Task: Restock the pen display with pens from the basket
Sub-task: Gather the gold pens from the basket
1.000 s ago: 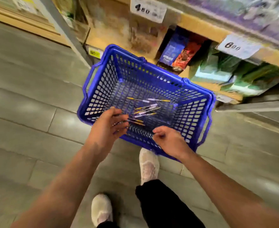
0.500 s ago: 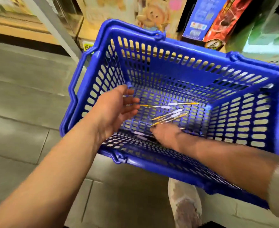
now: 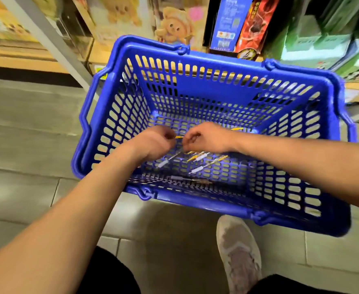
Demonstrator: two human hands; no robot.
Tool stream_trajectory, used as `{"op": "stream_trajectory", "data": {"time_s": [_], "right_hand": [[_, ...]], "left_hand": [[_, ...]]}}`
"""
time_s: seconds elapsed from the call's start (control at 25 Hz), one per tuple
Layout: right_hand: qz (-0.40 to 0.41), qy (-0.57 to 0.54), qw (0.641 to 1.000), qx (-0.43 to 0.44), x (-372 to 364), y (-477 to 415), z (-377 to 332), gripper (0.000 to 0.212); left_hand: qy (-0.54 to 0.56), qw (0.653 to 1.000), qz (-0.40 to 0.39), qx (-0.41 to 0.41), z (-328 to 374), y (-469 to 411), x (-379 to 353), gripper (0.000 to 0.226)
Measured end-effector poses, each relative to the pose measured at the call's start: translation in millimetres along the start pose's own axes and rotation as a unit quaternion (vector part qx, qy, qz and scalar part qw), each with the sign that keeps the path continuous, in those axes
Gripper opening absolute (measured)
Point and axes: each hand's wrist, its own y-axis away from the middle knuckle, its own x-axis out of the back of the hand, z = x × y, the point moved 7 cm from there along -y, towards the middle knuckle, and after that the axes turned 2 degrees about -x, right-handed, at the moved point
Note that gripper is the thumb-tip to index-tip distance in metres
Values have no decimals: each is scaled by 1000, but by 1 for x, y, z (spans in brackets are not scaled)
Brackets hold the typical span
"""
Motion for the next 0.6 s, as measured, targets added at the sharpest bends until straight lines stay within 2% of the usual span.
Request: {"op": "stream_trajectory", "data": {"time_s": [0.04, 0.12, 0.2, 0.28, 0.32, 0.36, 0.4, 0.44, 0.48, 0.52, 0.6], "right_hand": [[-17, -94, 995, -7, 4, -1, -7, 6], [-38, -258, 965, -3, 5, -6, -17, 4], [-46, -401, 915, -6, -2, -11, -16, 8], [-61, -482, 873, -37, -14, -12, -4, 17], [-75, -453, 886, -61, -23, -10, 6, 20], [-90, -344, 931, -84, -32, -5, 18, 21], [-106, -170, 975, -100, -40, -1, 31, 23], [-122, 16, 987, -105, -50, 4, 45, 27], [-130, 170, 972, -95, -60, 8, 55, 28], [-131, 274, 950, -75, -69, 12, 61, 28], [-132, 387, 912, -35, -89, 20, 62, 22]], "left_hand": [[-37, 999, -15, -12, 3, 1, -3, 35], [-24, 999, -28, -20, 4, -1, -8, 36], [93, 995, -26, 1, -2, -5, -7, 23], [160, 986, -32, 40, -11, -8, -6, 15], [164, 985, -27, 52, -15, -8, -4, 13], [172, 983, -15, 60, -19, -7, -4, 10], [192, 979, -3, 65, -21, -6, -3, 8], [226, 972, 6, 70, -24, -6, -3, 8], [265, 961, 11, 73, -25, -6, -3, 8], [300, 951, 13, 76, -26, -5, -3, 9], [348, 934, 11, 81, -24, -4, -1, 11]]}}
